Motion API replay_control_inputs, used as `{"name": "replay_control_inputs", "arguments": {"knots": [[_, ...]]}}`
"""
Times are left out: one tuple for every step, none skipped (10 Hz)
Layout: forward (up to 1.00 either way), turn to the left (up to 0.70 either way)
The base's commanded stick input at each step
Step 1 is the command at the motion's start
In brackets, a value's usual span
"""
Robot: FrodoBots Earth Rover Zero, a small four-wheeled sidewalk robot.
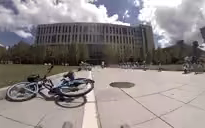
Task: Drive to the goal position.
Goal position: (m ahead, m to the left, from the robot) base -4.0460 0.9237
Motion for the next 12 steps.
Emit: {"name": "replay_control_inputs", "arguments": {"knots": [[-0.7,0.0],[-0.68,0.0],[-0.66,0.0],[-0.64,0.0],[-0.5,0.0],[-0.36,0.0],[-0.32,0.0],[-0.28,0.0],[-0.14,0.0],[0.0,0.0],[0.0,0.0],[0.02,0.0]]}}
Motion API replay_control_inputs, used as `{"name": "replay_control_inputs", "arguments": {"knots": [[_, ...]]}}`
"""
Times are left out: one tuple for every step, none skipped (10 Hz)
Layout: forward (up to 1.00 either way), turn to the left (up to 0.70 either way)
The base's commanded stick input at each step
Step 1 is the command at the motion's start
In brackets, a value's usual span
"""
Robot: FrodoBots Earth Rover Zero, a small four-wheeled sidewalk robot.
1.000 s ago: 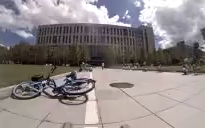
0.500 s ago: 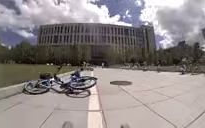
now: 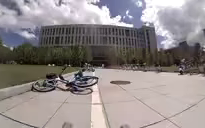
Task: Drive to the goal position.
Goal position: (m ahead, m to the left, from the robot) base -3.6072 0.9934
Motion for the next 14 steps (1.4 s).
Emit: {"name": "replay_control_inputs", "arguments": {"knots": [[0.04,0.0],[0.17,0.0],[0.7,-0.05],[0.7,-0.34],[0.7,-0.34],[0.7,-0.34],[0.7,-0.34],[0.7,-0.34],[0.7,-0.34],[0.7,-0.34],[0.7,-0.34],[0.7,-0.34],[0.7,-0.34],[0.7,-0.34]]}}
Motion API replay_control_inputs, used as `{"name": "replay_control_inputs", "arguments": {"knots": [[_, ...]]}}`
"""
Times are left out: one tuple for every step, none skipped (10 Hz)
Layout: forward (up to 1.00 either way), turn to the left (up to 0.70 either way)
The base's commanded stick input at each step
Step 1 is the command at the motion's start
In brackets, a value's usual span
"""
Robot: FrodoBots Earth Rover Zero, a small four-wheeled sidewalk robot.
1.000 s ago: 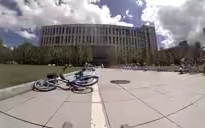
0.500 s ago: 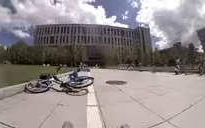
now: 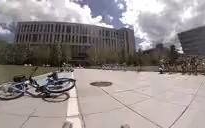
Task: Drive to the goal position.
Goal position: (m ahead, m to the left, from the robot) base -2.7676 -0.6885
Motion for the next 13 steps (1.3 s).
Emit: {"name": "replay_control_inputs", "arguments": {"knots": [[0.7,-0.26],[0.7,-0.09],[0.7,0.0],[0.7,0.05],[0.7,0.14],[0.7,0.35],[0.7,0.35],[0.7,0.35],[0.7,0.35],[0.7,0.35],[0.7,0.35],[0.7,0.35],[0.7,0.31]]}}
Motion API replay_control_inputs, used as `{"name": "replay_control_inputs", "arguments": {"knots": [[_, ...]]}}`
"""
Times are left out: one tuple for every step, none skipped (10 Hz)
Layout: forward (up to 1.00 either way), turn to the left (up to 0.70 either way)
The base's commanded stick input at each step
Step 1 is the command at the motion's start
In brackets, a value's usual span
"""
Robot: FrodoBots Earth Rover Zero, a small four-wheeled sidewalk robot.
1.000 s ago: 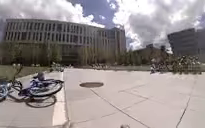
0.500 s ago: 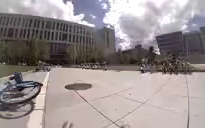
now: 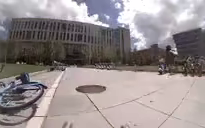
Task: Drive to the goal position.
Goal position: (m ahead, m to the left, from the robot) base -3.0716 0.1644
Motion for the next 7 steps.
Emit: {"name": "replay_control_inputs", "arguments": {"knots": [[0.7,0.0],[0.7,0.0],[0.7,0.0],[0.7,0.0],[0.7,0.0],[0.7,0.0],[0.7,0.0]]}}
